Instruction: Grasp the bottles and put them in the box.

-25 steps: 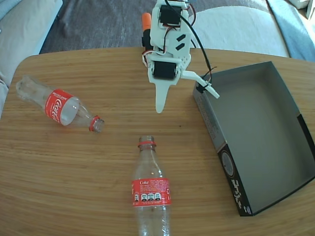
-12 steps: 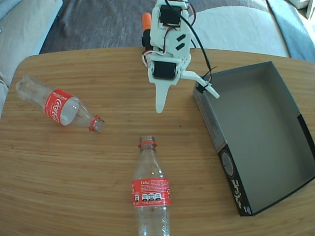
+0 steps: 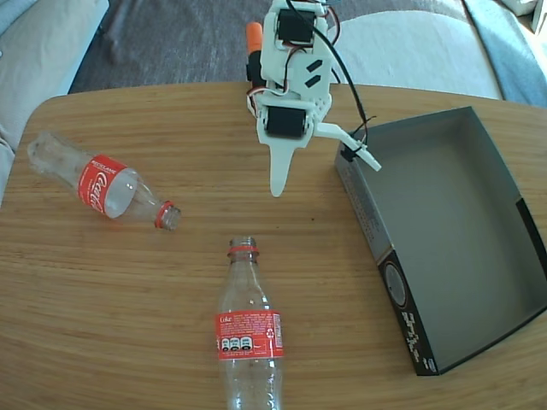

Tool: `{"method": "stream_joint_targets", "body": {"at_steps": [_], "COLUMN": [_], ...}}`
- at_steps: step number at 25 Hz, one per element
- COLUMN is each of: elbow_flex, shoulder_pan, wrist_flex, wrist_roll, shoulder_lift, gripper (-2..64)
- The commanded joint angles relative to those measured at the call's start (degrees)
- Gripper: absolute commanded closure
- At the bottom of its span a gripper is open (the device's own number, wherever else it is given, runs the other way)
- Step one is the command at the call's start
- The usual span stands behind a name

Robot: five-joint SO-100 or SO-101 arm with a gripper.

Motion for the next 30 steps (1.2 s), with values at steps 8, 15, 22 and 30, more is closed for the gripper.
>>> {"method": "stream_joint_targets", "body": {"at_steps": [8,15,22,30], "elbow_flex": [-1.3,-10.7,-27.9,-44.2], "shoulder_pan": [0.3,0.8,0.4,0.2], "wrist_flex": [0.3,-0.4,0.3,0.4], "wrist_roll": [0.4,-0.1,-0.1,-1.0], "shoulder_lift": [0.0,-7.1,-30.9,-50.7], "gripper": [61.9,61.8,61.8,61.8]}}
